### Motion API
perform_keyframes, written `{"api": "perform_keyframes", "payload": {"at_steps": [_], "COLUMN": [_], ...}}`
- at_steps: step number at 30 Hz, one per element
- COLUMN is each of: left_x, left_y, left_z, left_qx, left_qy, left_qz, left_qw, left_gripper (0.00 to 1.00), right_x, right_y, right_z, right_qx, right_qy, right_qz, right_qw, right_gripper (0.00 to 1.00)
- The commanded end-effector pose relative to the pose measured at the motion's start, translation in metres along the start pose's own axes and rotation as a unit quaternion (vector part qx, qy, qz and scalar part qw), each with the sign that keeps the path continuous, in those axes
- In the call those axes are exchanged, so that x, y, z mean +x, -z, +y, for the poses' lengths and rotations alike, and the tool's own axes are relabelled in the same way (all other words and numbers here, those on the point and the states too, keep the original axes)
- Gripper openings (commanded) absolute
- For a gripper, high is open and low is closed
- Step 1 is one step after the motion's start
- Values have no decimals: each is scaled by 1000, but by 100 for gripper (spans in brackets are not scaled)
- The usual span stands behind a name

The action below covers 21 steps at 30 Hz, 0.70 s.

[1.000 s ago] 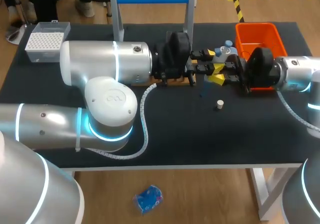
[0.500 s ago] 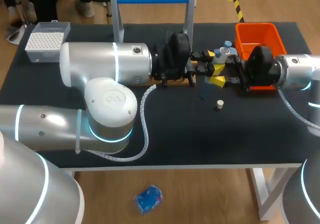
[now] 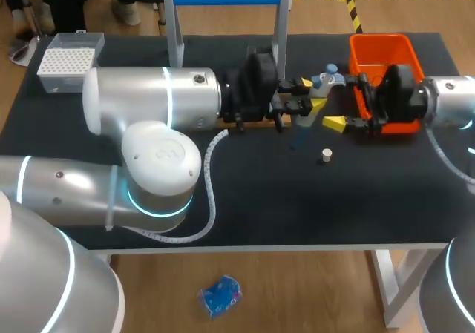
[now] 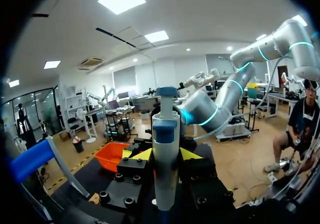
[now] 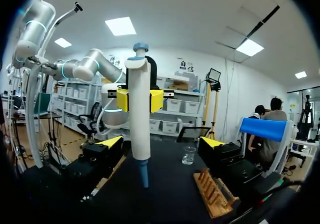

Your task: Invert the test tube, pick up the pipette, mount the tip to pipette, aspirate from beaker and dispense into the tube, eject the tip, return the pipette, and cap with the stopper.

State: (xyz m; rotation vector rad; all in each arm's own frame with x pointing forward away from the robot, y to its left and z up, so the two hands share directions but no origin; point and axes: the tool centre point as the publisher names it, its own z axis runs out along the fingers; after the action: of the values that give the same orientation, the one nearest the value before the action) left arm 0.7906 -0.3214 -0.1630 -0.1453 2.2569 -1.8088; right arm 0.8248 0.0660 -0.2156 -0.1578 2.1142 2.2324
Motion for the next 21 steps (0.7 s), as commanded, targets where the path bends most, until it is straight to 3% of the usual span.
{"api": "perform_keyframes", "payload": {"at_steps": [1,8,21], "left_x": [4,9,9], "left_y": [12,31,31], "left_z": [-5,-7,-7], "left_qx": [-25,-46,-46], "left_qy": [0,6,6], "left_qz": [-15,-39,-39], "left_qw": [1000,998,998], "left_gripper": [0,0,0], "right_x": [2,2,2], "right_y": [22,28,28], "right_z": [5,4,4], "right_qx": [12,20,20], "right_qy": [1,5,5], "right_qz": [-11,-16,-16], "right_qw": [1000,1000,1000], "right_gripper": [100,100,100]}}
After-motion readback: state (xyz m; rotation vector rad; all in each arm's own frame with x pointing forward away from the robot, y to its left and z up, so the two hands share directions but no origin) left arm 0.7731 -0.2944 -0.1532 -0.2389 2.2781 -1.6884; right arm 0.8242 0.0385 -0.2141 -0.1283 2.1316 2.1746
